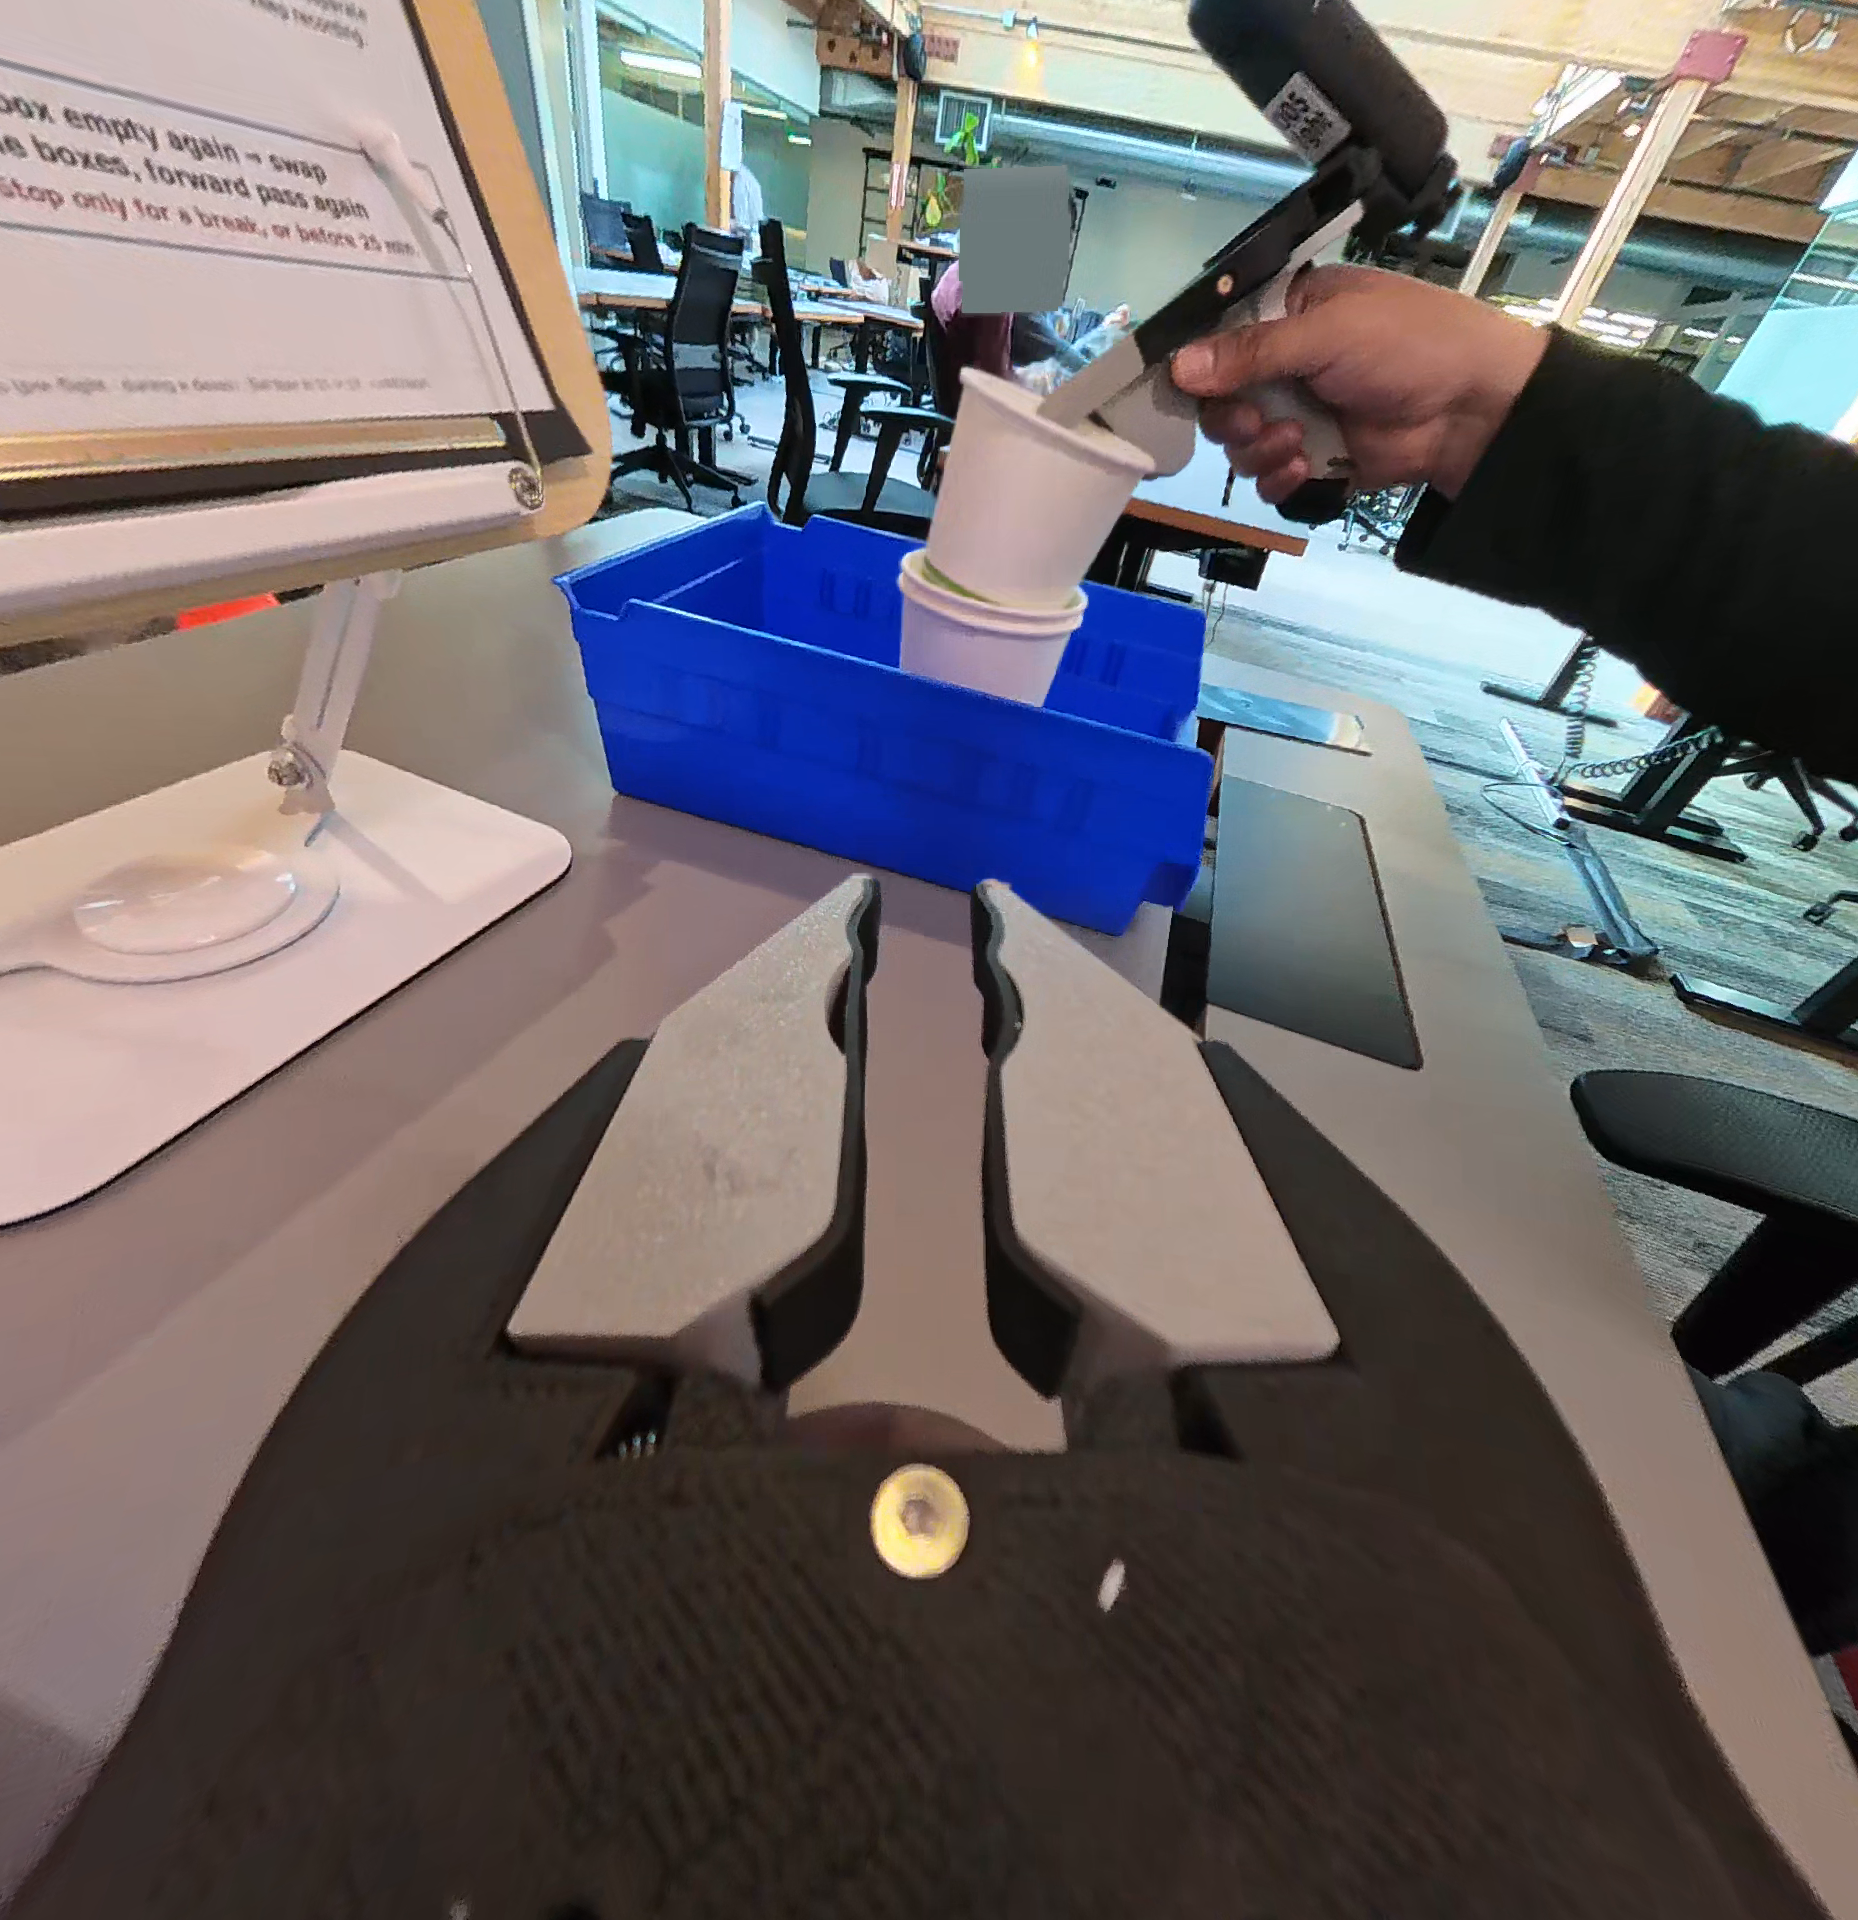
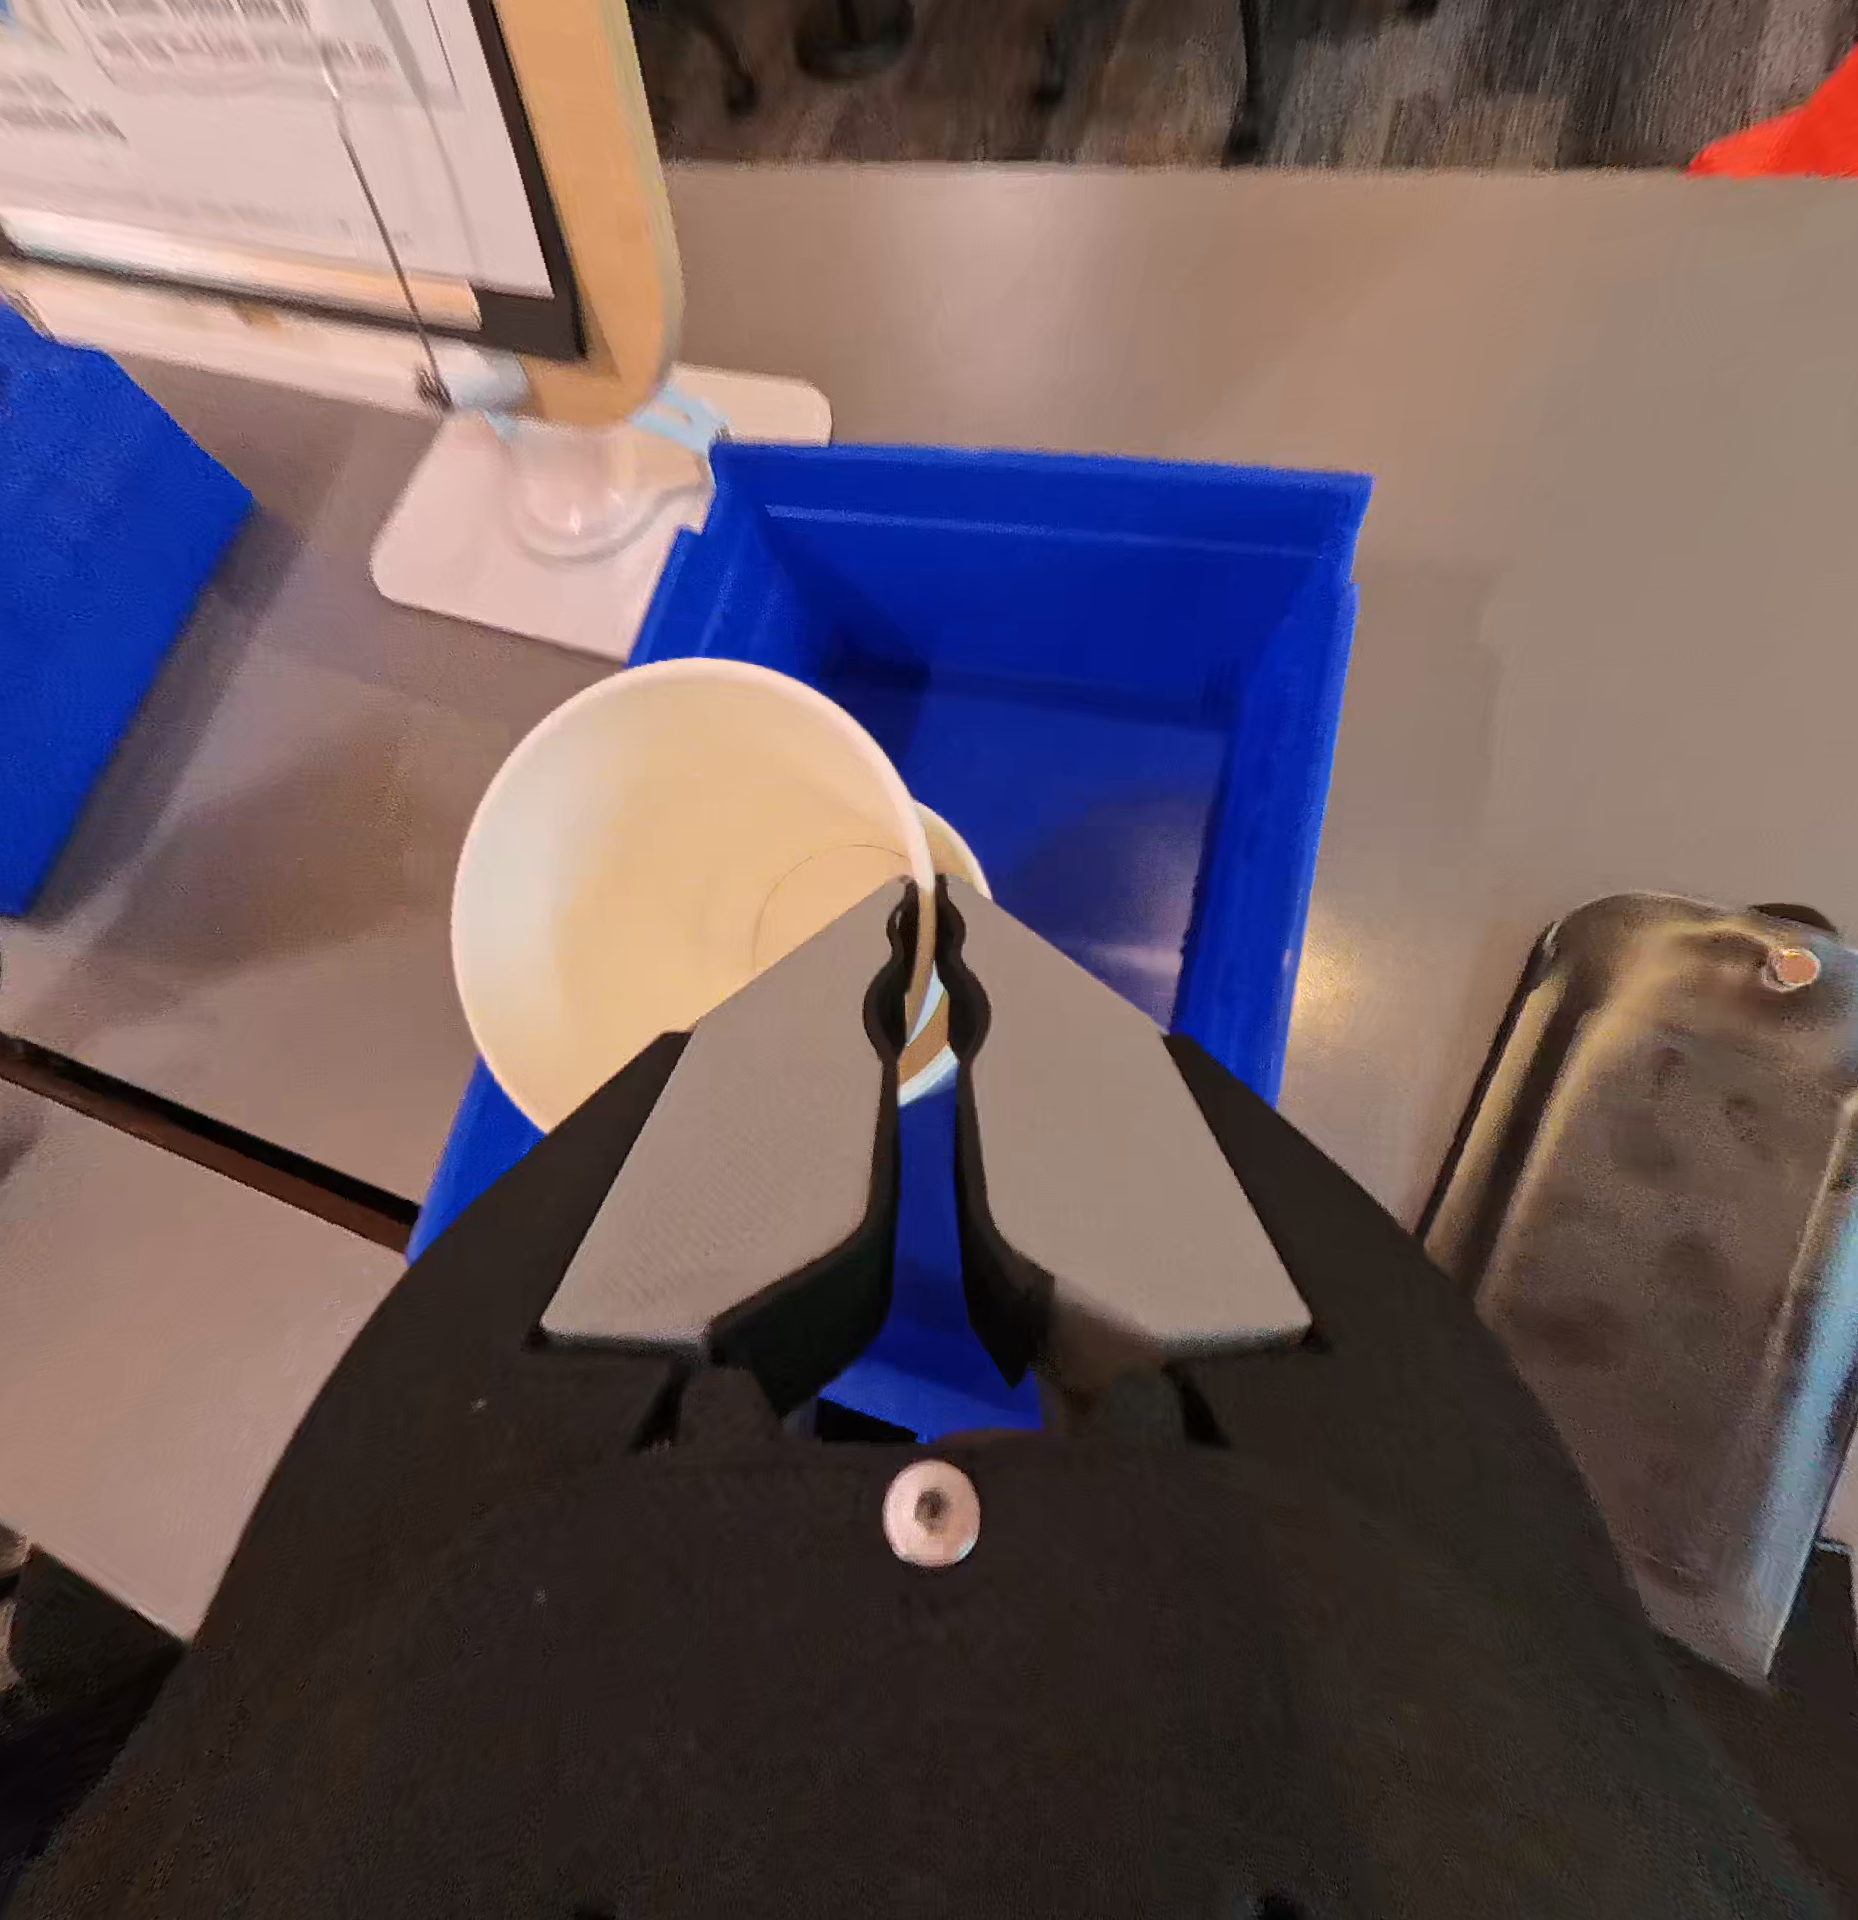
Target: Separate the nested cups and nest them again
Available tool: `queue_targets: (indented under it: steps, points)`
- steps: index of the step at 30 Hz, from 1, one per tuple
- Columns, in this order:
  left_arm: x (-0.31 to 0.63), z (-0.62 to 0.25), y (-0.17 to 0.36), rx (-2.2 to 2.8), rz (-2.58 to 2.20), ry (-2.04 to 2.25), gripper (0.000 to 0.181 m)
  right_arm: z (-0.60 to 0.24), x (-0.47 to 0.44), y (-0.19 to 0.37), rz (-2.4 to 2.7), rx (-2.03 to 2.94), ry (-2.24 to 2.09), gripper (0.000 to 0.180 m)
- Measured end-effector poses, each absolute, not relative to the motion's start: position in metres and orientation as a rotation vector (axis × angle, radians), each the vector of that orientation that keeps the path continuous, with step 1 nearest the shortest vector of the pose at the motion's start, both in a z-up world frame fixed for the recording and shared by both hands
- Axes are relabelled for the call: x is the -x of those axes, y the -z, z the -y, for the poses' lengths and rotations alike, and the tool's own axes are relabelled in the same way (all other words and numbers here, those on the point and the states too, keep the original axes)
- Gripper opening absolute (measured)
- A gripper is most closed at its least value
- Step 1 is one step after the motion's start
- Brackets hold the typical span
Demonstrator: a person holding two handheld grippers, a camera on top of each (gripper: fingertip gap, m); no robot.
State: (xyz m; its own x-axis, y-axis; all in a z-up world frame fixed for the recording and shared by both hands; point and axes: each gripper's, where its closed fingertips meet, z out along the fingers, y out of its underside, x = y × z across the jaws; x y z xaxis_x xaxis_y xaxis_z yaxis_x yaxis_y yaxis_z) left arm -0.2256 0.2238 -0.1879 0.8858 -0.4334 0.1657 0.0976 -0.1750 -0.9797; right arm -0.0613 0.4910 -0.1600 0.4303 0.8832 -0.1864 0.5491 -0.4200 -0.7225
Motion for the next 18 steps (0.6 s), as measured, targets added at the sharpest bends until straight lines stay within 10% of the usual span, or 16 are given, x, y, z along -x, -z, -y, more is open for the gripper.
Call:
queue_targets:
  steps: [6, 18]
  points:
    - [0.232, -0.224, 0.191, 1.694, -0.235, 0.492, 0.016, -0.490, 0.073, 0.171, 1.270, 2.107, -0.650, 0.027]
    - [0.236, -0.230, 0.205, 1.767, -0.233, 0.424, 0.017, -0.361, 0.149, 0.056, 1.296, 1.462, -0.987, 0.024]
